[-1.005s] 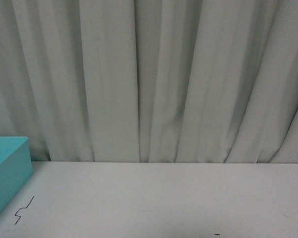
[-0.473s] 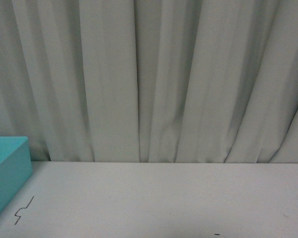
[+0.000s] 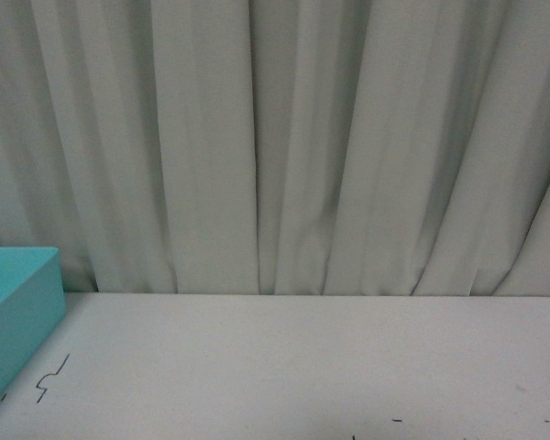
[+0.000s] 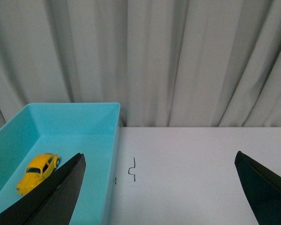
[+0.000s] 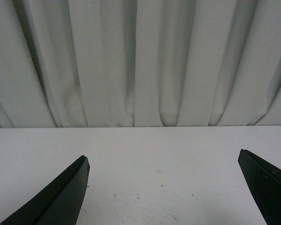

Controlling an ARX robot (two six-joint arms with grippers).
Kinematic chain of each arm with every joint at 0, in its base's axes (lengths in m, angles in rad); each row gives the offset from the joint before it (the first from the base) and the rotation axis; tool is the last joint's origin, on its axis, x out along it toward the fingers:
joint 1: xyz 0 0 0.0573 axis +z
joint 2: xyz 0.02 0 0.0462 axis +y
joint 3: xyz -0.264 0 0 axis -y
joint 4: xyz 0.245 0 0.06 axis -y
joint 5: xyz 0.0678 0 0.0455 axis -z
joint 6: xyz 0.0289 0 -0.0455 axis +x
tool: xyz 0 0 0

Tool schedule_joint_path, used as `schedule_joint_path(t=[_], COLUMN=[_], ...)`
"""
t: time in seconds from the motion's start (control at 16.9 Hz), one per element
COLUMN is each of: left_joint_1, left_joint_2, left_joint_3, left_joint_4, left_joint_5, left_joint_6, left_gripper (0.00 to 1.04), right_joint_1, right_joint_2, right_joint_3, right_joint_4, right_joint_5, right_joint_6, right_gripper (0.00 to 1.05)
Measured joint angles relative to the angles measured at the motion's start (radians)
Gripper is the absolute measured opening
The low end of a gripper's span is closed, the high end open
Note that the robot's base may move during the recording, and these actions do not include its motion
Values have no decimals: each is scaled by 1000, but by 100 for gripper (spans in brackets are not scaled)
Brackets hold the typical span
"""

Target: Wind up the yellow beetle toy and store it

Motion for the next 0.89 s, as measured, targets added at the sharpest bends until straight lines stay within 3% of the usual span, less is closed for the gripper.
schedule_joint_path(t=[0.89], left_joint_1=[0], left_joint_2=[0], left_joint_3=[0], left_joint_4=[-5], left_joint_5=[0], left_joint_6=[0], left_gripper=[98], right_joint_1=[0], right_joint_2=[0], right_joint_3=[0], right_joint_4=[-6], right_joint_5=[0], right_joint_6=[0], right_gripper=[98])
